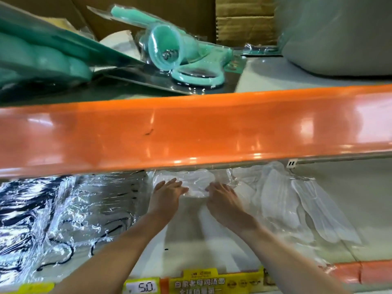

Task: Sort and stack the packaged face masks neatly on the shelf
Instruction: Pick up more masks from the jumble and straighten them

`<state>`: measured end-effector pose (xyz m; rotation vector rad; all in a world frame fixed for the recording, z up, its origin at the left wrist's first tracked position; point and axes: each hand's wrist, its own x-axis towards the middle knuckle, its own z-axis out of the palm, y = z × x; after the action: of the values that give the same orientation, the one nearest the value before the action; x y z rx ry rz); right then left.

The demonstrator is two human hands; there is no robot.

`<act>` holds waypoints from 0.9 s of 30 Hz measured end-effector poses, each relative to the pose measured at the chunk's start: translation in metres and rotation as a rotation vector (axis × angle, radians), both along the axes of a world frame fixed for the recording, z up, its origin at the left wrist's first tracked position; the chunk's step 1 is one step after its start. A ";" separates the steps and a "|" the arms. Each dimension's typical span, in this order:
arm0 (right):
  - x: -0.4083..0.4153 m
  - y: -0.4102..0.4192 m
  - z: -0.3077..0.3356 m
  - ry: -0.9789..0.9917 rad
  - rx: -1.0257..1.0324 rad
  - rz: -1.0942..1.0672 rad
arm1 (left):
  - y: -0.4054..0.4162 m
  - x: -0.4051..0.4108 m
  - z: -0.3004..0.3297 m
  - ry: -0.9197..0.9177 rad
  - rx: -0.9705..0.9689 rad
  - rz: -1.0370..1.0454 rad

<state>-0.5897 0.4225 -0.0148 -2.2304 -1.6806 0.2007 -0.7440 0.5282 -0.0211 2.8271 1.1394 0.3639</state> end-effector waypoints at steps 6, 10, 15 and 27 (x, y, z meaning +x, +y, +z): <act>-0.012 0.006 -0.022 -0.088 0.050 0.028 | 0.000 -0.008 -0.006 0.192 0.026 0.067; -0.025 0.004 -0.019 -0.078 0.003 0.000 | -0.001 -0.004 -0.008 0.246 -0.083 0.110; -0.033 0.000 -0.022 -0.055 0.016 -0.047 | -0.006 -0.001 -0.008 0.284 -0.132 0.084; 0.007 -0.031 0.006 -0.005 0.155 -0.137 | -0.050 0.044 0.011 -0.152 -0.130 -0.142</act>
<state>-0.5827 0.3914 -0.0086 -2.2201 -1.4842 0.0295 -0.6996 0.4781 -0.0105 2.6945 0.8938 0.4670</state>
